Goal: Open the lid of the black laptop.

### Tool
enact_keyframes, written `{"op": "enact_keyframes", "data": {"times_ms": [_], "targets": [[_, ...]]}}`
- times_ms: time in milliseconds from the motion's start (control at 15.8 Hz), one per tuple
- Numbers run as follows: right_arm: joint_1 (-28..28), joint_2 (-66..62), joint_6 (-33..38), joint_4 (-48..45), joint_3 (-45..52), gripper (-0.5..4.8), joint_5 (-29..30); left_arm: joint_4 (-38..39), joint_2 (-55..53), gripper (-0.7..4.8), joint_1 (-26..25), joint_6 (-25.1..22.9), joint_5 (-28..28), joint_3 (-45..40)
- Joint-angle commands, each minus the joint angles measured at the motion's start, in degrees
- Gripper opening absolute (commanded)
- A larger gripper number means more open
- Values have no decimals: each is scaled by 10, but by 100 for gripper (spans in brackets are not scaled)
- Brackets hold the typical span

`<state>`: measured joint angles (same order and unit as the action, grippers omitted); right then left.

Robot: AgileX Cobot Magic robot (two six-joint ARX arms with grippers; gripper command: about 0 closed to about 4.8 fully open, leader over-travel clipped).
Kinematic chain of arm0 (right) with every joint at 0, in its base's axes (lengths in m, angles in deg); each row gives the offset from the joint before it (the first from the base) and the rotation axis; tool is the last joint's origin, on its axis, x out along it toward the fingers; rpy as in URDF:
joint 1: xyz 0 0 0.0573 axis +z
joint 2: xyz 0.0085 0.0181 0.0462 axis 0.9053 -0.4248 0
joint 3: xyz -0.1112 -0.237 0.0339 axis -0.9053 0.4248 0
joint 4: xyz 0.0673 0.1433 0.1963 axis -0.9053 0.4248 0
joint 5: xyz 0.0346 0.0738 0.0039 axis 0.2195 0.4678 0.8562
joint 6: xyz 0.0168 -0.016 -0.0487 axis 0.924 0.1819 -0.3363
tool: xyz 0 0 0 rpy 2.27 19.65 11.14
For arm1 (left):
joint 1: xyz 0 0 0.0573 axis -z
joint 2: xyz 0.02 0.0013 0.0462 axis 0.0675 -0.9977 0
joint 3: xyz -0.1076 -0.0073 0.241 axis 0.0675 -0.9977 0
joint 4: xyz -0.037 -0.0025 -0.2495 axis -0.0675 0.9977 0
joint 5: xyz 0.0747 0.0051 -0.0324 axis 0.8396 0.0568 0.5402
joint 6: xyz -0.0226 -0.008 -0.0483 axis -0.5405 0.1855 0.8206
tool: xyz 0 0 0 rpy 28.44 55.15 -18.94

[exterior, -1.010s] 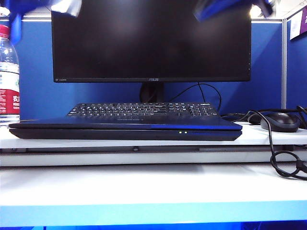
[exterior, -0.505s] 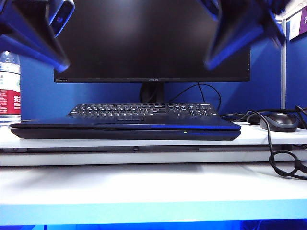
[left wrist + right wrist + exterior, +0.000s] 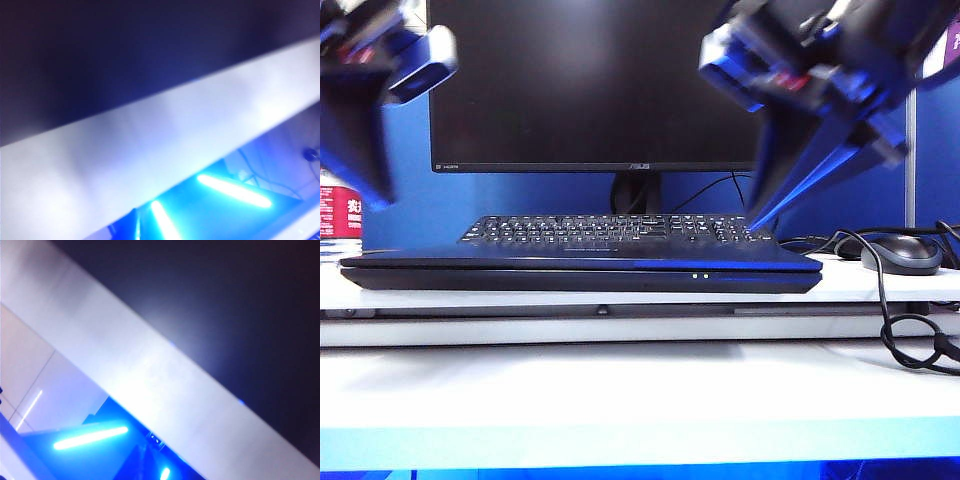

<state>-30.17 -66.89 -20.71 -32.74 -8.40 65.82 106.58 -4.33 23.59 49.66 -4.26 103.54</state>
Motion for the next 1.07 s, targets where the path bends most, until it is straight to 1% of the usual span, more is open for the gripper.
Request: {"op": "enact_keyframes", "data": {"times_ms": [63, 253, 505, 821, 1073], "targets": [[4, -23, 1, -28, -2, -1, -4, -3, 1, 26, 1, -3, 6, 1], [3, -54, 1, -46, -2, -1, -5, -7, 1, 26, 1, -3, 10, 1], [3, -58, 2, -70, -3, -1, -16, -12, 1, 26, 1, -7, 14, 1], [3, -58, 2, -79, -3, -1, -63, -11, 1, 26, 1, -7, 14, 1], [3, -62, 2, -84, -3, -1, -79, -9, 1, 26, 1, -7, 14, 1]]}}
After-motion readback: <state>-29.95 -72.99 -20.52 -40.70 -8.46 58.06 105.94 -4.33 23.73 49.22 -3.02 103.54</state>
